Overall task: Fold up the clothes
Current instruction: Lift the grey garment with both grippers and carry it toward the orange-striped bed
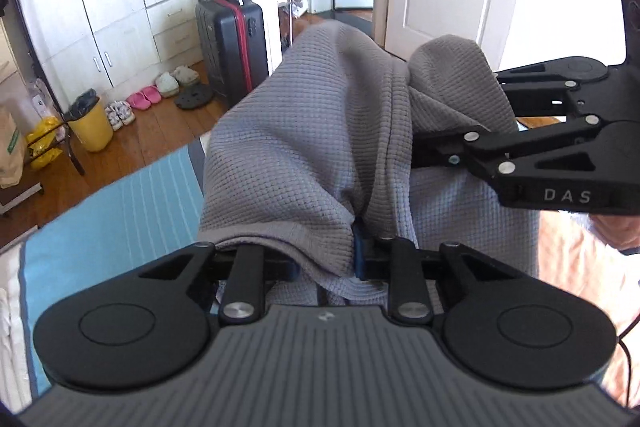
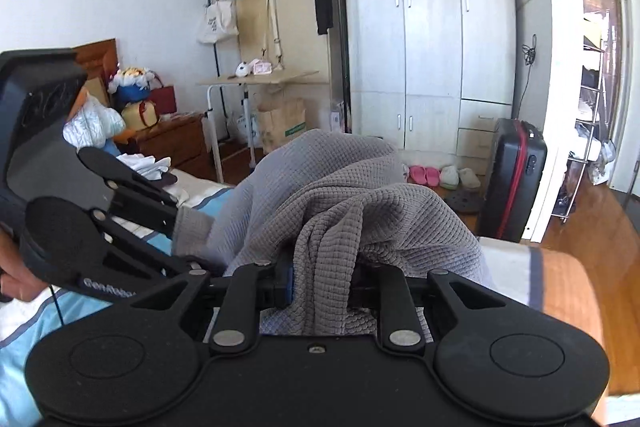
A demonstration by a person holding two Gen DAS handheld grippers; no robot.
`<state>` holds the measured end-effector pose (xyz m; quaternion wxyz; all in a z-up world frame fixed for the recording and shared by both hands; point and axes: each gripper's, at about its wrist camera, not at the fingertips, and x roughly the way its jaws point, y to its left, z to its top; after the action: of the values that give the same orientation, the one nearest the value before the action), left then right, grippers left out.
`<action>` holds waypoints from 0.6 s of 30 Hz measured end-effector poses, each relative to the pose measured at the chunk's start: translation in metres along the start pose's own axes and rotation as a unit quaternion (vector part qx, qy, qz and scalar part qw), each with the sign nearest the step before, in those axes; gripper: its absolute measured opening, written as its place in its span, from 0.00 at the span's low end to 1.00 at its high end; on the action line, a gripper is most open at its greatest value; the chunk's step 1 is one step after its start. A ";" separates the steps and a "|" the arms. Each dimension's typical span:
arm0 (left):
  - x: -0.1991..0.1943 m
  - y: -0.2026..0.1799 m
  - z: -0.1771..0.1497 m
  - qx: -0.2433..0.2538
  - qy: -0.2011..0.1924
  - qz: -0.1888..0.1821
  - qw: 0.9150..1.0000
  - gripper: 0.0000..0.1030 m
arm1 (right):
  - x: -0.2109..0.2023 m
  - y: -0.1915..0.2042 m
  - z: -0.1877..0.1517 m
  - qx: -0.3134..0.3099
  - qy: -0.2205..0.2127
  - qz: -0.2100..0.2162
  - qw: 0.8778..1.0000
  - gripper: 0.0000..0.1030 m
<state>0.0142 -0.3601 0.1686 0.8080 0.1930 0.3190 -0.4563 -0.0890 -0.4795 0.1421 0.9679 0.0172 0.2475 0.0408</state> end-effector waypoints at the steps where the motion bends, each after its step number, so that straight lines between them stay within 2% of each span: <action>1: -0.006 -0.004 0.004 0.002 -0.007 0.006 1.000 0.22 | -0.004 -0.004 0.008 -0.001 0.006 0.001 1.000 0.24; 5: -0.010 -0.021 0.015 -0.004 -0.029 0.027 0.999 0.22 | -0.013 -0.015 0.029 0.001 0.025 -0.004 1.000 0.24; 9: 0.011 -0.032 0.021 -0.022 -0.035 0.034 0.999 0.20 | -0.012 -0.025 0.031 0.009 0.033 -0.012 0.999 0.24; 10: 0.017 -0.035 0.023 -0.015 -0.032 0.044 0.998 0.20 | -0.011 -0.027 0.029 0.010 0.033 -0.016 0.999 0.24; 13: 0.045 -0.050 0.043 0.012 -0.024 0.107 0.994 0.19 | -0.009 -0.039 0.021 0.009 0.039 -0.035 0.999 0.24; 15: 0.064 -0.059 0.059 0.020 -0.048 0.123 0.991 0.12 | -0.011 -0.048 0.011 -0.001 0.049 -0.055 0.997 0.24; 18: 0.094 -0.067 0.075 -0.008 -0.065 0.095 0.993 0.06 | -0.021 -0.073 0.001 0.016 0.055 -0.076 0.995 0.24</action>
<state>0.0175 -0.4973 0.1557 0.8682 0.1861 0.2497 -0.3863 -0.1017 -0.5546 0.1495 0.9527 0.0112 0.3015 -0.0359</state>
